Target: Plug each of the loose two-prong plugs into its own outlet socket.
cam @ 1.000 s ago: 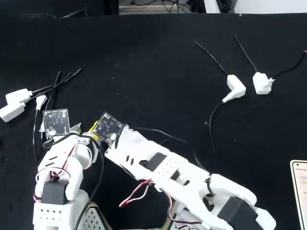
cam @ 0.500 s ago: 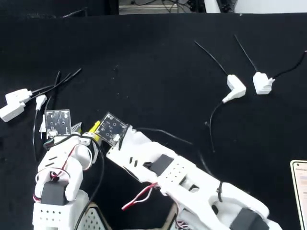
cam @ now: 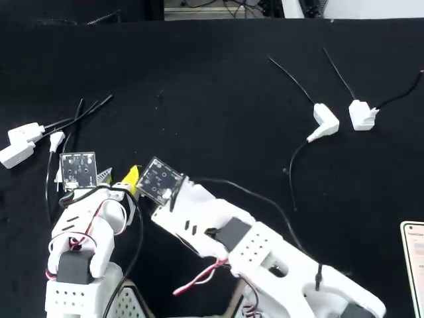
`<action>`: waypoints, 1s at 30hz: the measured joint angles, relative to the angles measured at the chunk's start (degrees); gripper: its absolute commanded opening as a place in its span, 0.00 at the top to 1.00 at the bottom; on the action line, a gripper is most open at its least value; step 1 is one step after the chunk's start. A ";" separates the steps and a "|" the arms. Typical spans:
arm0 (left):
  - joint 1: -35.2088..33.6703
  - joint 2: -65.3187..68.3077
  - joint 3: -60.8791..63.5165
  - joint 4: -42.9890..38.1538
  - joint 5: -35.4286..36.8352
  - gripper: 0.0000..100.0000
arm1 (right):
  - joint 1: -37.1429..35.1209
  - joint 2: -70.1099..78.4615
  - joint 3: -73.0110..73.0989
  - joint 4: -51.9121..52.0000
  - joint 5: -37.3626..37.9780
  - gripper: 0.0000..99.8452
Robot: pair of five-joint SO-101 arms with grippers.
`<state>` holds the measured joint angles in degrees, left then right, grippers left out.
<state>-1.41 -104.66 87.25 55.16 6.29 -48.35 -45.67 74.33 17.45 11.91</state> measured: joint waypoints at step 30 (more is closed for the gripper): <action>0.00 -0.09 1.23 -0.44 0.00 0.82 | 0.53 -12.40 5.71 0.18 -0.09 0.99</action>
<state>-1.41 -104.75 88.48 54.73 6.29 -47.82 -58.07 80.04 17.63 11.82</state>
